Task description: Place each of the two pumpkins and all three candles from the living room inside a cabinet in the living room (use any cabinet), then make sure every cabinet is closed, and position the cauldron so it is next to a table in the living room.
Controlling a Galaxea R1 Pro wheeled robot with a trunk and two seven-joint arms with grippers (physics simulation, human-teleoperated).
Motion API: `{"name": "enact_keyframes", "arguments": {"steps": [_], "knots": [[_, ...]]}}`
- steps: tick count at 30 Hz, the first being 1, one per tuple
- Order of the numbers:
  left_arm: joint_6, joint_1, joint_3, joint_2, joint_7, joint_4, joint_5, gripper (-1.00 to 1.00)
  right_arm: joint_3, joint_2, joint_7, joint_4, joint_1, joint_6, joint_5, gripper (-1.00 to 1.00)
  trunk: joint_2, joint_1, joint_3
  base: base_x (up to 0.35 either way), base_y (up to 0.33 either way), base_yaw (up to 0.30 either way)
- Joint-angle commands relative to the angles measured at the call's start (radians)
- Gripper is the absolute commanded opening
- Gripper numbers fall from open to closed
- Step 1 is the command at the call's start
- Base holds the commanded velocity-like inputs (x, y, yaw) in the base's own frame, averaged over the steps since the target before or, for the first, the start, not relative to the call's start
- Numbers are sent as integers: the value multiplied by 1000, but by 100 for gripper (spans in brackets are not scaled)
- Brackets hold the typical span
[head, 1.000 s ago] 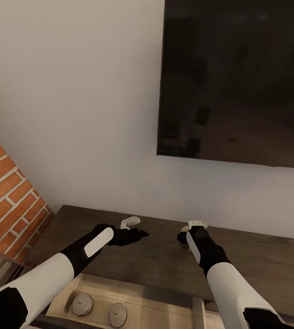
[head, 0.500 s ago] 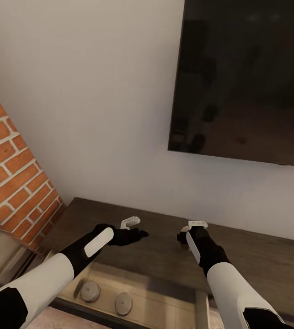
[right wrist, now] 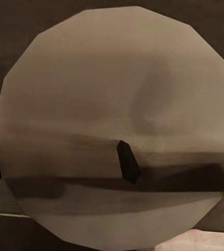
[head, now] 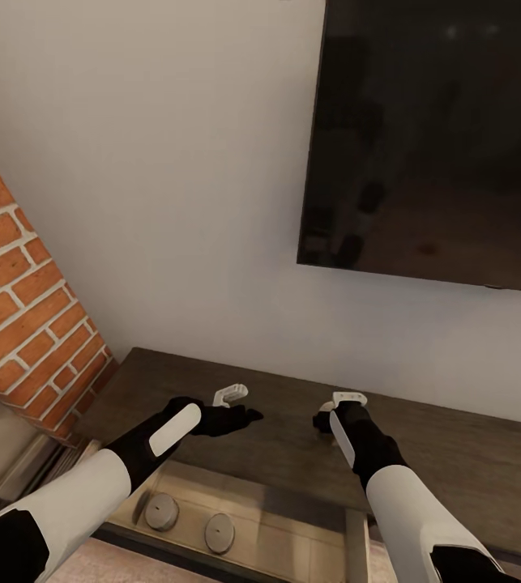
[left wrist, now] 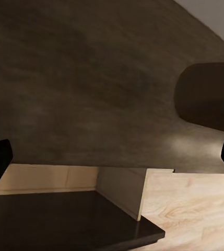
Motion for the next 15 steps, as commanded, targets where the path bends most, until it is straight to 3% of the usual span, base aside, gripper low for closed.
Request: {"name": "enact_keyframes", "arguments": {"steps": [1,15], "knots": [[0,0,0,0,-1,0,0,100,0,0,1,0,0,0,1,-100,0,0,0,-5,0,0],[3,0,0,-12,-4,-2,3,100,1,1,0,9,3,-1,2,-100,0,0,0,0,0,0]]}}
